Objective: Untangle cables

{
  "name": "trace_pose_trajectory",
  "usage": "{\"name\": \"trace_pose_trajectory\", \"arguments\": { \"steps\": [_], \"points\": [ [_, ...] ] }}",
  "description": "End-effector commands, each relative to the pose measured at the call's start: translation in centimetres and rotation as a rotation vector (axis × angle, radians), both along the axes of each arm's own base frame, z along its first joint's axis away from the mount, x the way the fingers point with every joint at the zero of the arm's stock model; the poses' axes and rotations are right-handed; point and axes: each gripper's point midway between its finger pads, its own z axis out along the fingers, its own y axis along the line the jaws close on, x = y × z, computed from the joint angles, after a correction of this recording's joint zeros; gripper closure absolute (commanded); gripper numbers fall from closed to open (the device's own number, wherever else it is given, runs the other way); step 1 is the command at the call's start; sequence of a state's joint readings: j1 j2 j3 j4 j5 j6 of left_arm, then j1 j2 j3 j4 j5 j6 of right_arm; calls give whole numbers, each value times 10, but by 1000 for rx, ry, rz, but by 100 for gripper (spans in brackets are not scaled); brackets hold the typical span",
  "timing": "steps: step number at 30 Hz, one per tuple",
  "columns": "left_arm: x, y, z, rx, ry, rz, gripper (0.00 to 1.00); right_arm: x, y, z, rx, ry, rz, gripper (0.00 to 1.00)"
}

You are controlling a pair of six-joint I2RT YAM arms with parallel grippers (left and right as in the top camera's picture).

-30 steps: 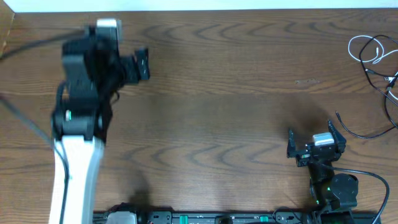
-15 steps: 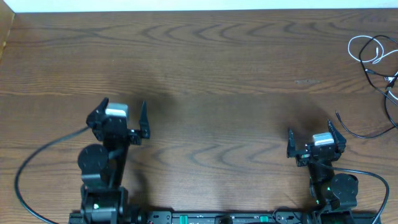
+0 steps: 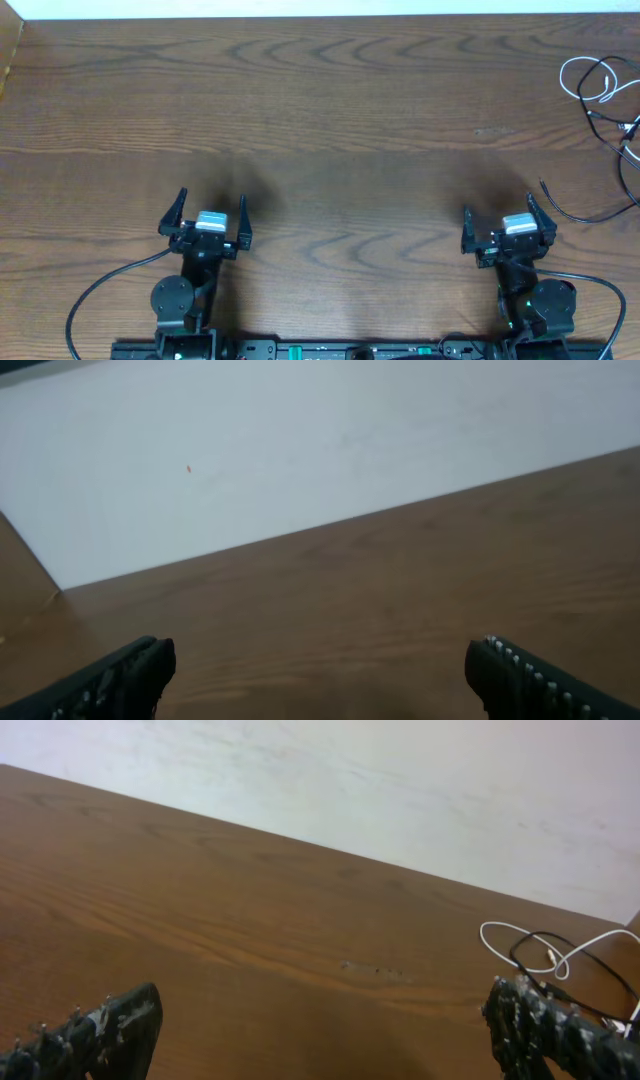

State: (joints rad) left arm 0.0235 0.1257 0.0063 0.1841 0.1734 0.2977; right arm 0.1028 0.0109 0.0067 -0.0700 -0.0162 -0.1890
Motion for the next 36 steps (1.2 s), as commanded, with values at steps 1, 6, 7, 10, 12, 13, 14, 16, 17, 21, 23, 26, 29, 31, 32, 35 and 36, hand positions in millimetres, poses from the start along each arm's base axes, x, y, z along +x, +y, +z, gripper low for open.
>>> {"name": "trace_pose_trajectory", "arguments": {
  "steps": [1, 6, 7, 10, 12, 13, 14, 16, 17, 21, 23, 26, 29, 31, 32, 35, 36],
  "points": [
    [-4, 1, 2, 24, -16, 8, 2, 0, 0, 0, -6, -1, 4, 1],
    [-8, 1, -16, 22, 51, 5, 2, 0, 0, 0, -6, -1, 4, 1],
    [-9, 1, -22, 21, 77, 5, 2, 0, 0, 0, -6, -1, 4, 1],
    [-10, 1, -32, 9, 121, 6, 2, 0, 0, 0, -6, -1, 4, 1],
    [-10, 1, -32, -52, 126, 12, 2, 0, 0, 0, -6, -1, 4, 1],
    [-10, 1, -32, -58, 126, 12, 2, 0, 0, 0, -6, -1, 4, 1],
    [-10, 1, -32, -58, 126, 12, 2, 0, 0, 0, -6, -1, 4, 1],
    [-10, 1, -32, -58, 126, 12, 2, 0, 0, 0, -6, -1, 4, 1],
    [-10, 1, -32, -58, 126, 12, 2, 0, 0, 0, -6, -1, 4, 1],
    [-10, 1, -33, -58, 129, 12, 2, 0, 0, 0, -6, -1, 4, 1],
    [-10, 1, -33, -58, 129, 12, 2, 0, 0, 0, -6, -1, 4, 1],
    [-10, 1, -33, -58, 129, 12, 2, 0, 0, 0, -6, -1, 4, 1],
    [-10, 1, -33, -58, 129, 12, 2, 0, 0, 0, -6, -1, 4, 1],
    [-10, 1, -33, -58, 129, 12, 2, 0, 0, 0, -6, -1, 4, 1],
    [-10, 1, -33, -57, 129, 12, 2, 0, 0, 0, -6, -1, 4, 1],
    [-10, 1, -33, -58, 129, 12, 2, 0, 0, 0, -6, -1, 4, 1],
    [-10, 1, -33, -58, 129, 12, 2, 0, 0, 0, -6, -1, 4, 1]
  ]
}}
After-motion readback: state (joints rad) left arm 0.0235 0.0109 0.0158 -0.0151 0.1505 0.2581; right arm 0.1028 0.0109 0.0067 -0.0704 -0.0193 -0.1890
